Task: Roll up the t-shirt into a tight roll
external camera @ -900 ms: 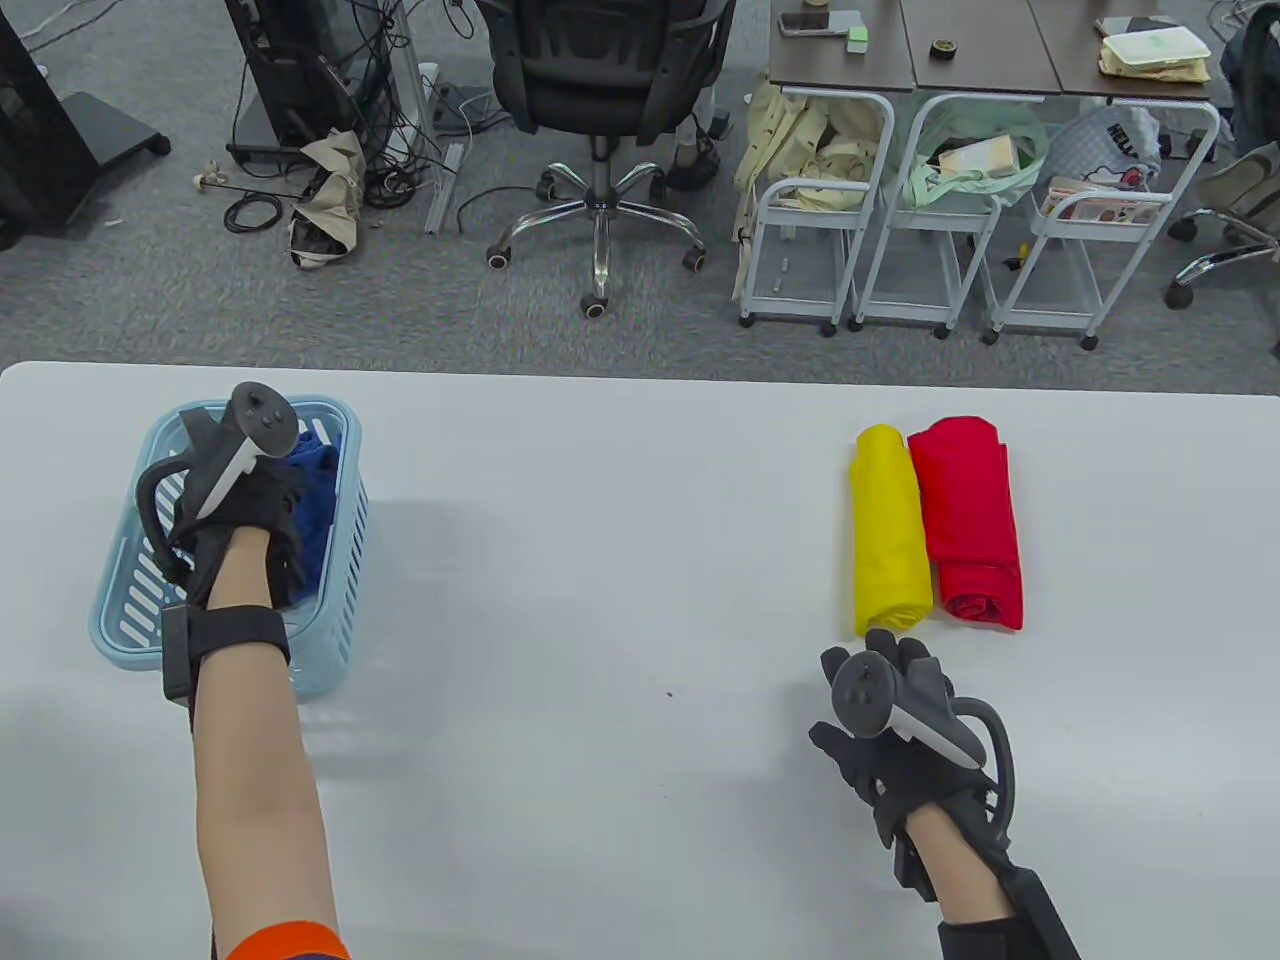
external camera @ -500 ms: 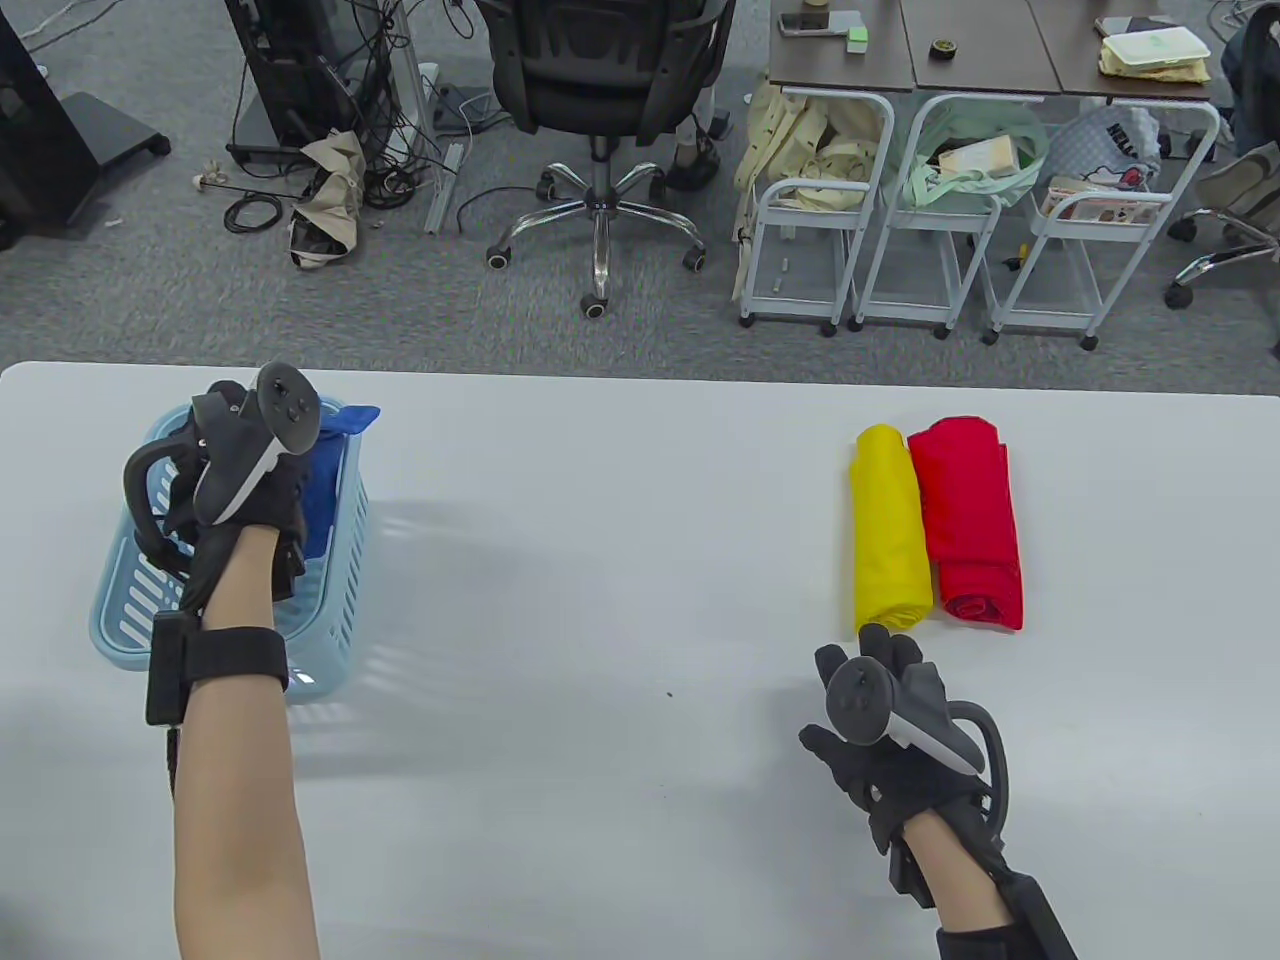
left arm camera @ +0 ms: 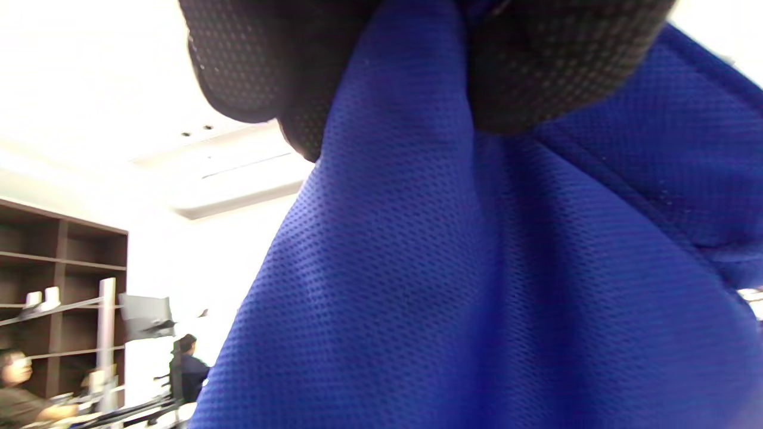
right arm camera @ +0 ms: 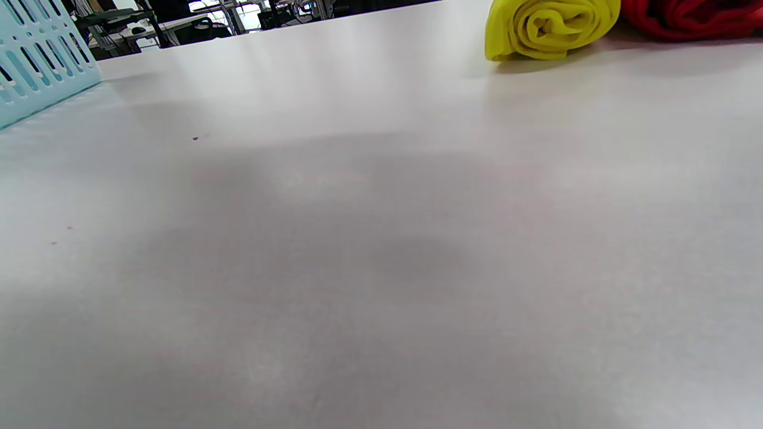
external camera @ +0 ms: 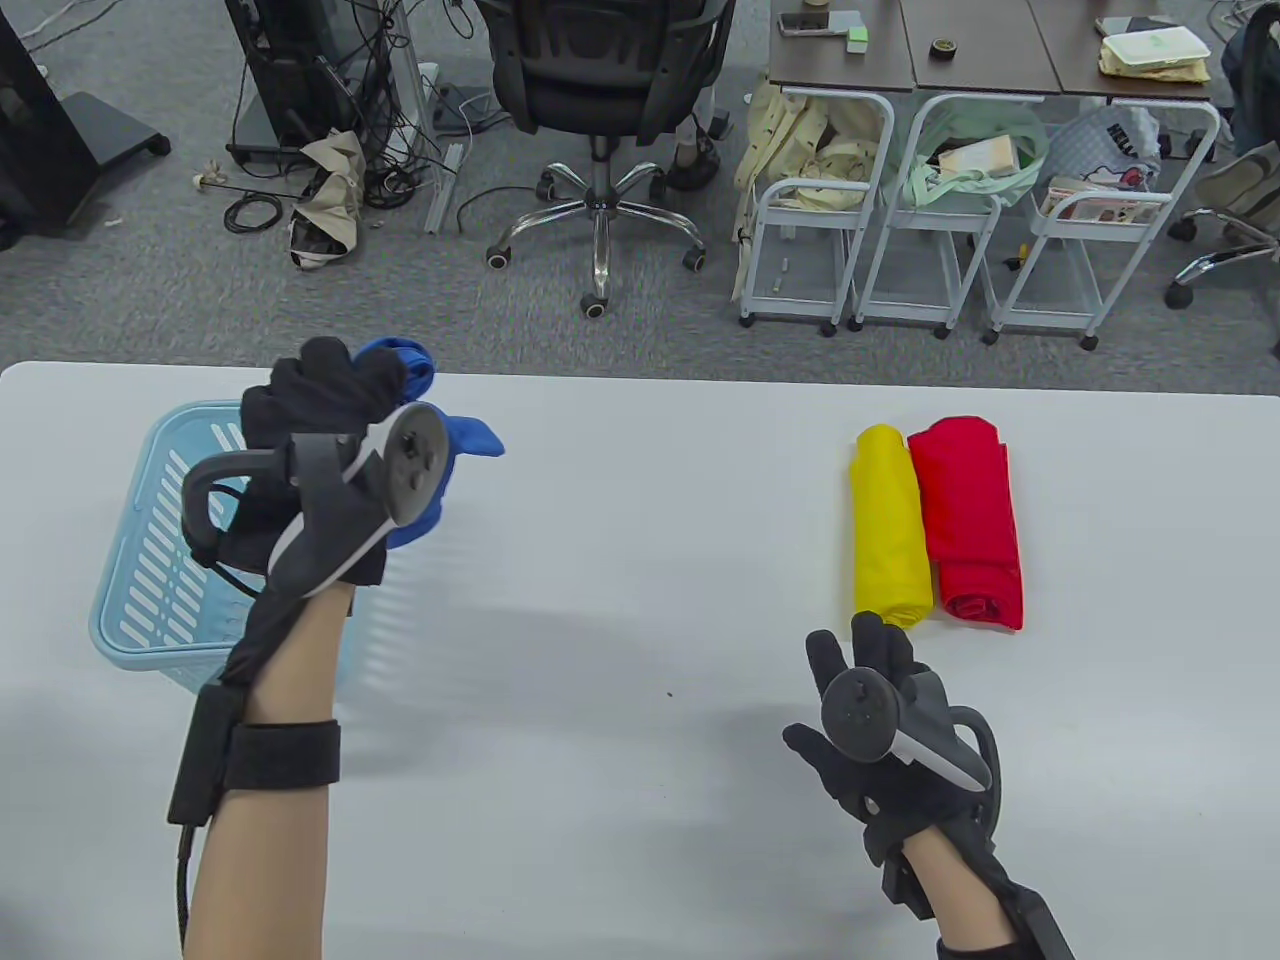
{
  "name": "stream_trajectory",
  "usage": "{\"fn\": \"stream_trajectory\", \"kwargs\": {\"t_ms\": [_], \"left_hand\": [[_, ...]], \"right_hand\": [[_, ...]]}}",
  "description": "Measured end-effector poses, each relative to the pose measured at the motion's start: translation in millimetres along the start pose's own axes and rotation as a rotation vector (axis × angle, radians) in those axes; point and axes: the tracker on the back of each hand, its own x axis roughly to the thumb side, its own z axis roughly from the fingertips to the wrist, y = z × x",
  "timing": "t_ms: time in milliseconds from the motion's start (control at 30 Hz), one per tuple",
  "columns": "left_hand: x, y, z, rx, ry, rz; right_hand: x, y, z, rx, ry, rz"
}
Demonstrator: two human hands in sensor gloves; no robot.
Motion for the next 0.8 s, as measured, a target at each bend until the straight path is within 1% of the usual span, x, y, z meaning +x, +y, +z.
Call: {"fn": "stream_trajectory", "kwargs": {"t_ms": [67,133,200,267,333,367,400,433,467,500,567,633,700,767,800], "left_hand": [[15.3,7.9,8.9,0.015,-0.042,0.058],[28.6,12.9,18.0,0.009,-0.079,0.161],[39.6,12.3,25.9,-0.04,-0.119,0.272],[48.4,3.9,33.2,-0.116,-0.15,0.38],[57.6,-20.2,38.8,-0.262,-0.184,0.497],[61.4,-32.7,40.2,-0.32,-0.195,0.526],[69.0,-55.9,44.6,-0.4,-0.231,0.525],[73.0,-70.5,48.2,-0.425,-0.263,0.489],[79.4,-92.7,55.7,-0.445,-0.271,0.403],[83.5,-111.6,66.9,-0.459,-0.261,0.272],[90.3,-137.4,88.4,-0.478,-0.307,0.169],[97.2,-159.8,109.0,-0.547,-0.339,0.242],[105.1,-185.3,131.1,-0.684,-0.36,0.377],[115.0,-209.9,152.6,-0.848,-0.387,0.484],[120.3,-219.8,162.6,-0.88,-0.402,0.527]], "right_hand": [[-1.4,0.3,-0.5,0.003,-0.001,-0.007],[-4.2,0.7,-1.7,0.009,0.004,-0.017],[-7.6,0.2,-2.4,0.009,0.013,-0.026],[-11.3,-1.3,-2.4,0.004,0.023,-0.039],[-15.8,-2.7,-2.1,-0.001,0.037,-0.05],[-17.3,-3.1,-2.1,-0.002,0.041,-0.053],[-19.3,-3.2,-2.2,-0.003,0.049,-0.055],[-20.3,-3.0,-2.3,-0.003,0.054,-0.056],[-21.7,-2.3,-2.8,0.0,0.059,-0.057],[-22.7,-1.2,-3.5,0.006,0.064,-0.059],[-23.3,0.7,-5.0,0.017,0.066,-0.056],[-23.1,2.0,-6.2,0.023,0.069,-0.05],[-21.9,4.4,-7.8,0.035,0.067,-0.043],[-19.3,7.9,-9.6,0.051,0.063,-0.032],[-17.6,10.0,-10.7,0.06,0.06,-0.025]]}}
